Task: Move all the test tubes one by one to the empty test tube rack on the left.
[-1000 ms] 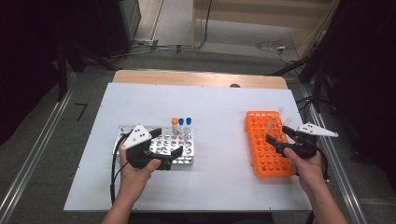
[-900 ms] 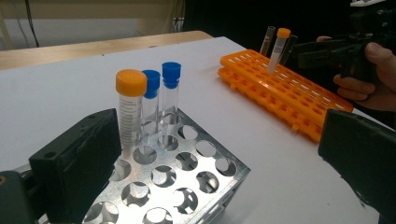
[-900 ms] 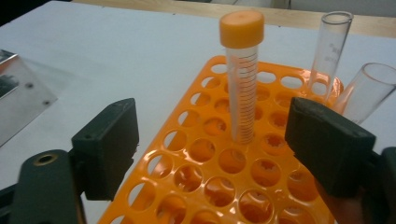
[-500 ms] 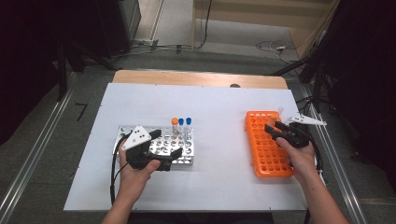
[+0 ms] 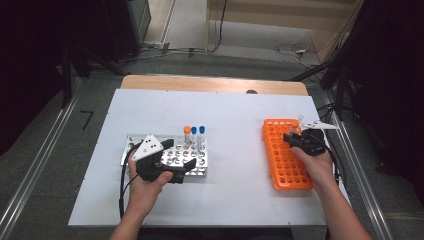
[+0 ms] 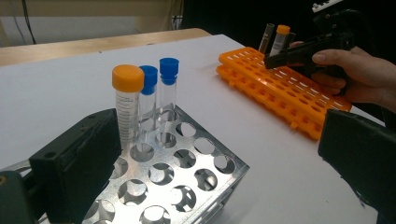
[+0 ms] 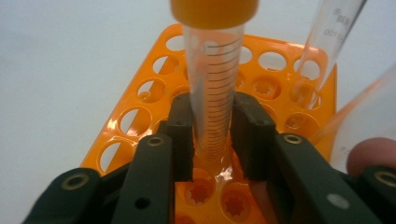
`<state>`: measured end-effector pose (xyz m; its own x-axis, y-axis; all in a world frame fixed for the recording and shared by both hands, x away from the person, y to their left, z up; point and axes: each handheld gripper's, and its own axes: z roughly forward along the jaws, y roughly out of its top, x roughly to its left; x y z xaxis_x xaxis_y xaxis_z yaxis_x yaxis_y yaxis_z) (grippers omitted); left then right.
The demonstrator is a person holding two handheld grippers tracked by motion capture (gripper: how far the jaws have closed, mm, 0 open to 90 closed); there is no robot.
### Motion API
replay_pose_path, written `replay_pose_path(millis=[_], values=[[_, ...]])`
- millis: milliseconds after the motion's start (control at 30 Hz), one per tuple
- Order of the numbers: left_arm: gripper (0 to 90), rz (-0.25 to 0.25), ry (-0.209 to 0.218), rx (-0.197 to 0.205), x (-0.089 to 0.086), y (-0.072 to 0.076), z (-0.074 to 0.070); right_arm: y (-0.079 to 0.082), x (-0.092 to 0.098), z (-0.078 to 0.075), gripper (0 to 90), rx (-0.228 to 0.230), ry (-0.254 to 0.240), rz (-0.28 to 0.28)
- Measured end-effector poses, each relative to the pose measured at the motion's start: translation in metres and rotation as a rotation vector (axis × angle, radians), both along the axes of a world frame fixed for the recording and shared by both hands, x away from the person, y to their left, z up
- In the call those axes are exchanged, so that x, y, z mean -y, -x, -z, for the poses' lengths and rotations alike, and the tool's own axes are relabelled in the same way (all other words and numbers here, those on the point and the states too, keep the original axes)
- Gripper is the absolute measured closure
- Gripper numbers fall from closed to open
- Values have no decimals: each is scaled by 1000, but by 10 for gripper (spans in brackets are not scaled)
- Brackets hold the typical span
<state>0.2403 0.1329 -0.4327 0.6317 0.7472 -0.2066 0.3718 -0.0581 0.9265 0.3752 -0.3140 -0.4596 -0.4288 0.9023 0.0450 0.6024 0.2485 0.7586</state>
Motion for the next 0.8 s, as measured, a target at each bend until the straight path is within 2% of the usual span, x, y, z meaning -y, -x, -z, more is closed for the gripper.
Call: replay_pose_path(millis=[200,367,467,800], values=[[1,-3,-2,1,0,0,0,0,1,0,723,-4,-4,2],[1,-3,1,0,0,0,1,2,-1,0,727,10,11,3],[1,-3,0,2,1,0,1,4,1,-2,727,24,-7,6],[1,-1,0,5,0,1,0,16,8,-14,728,119,-67,0]])
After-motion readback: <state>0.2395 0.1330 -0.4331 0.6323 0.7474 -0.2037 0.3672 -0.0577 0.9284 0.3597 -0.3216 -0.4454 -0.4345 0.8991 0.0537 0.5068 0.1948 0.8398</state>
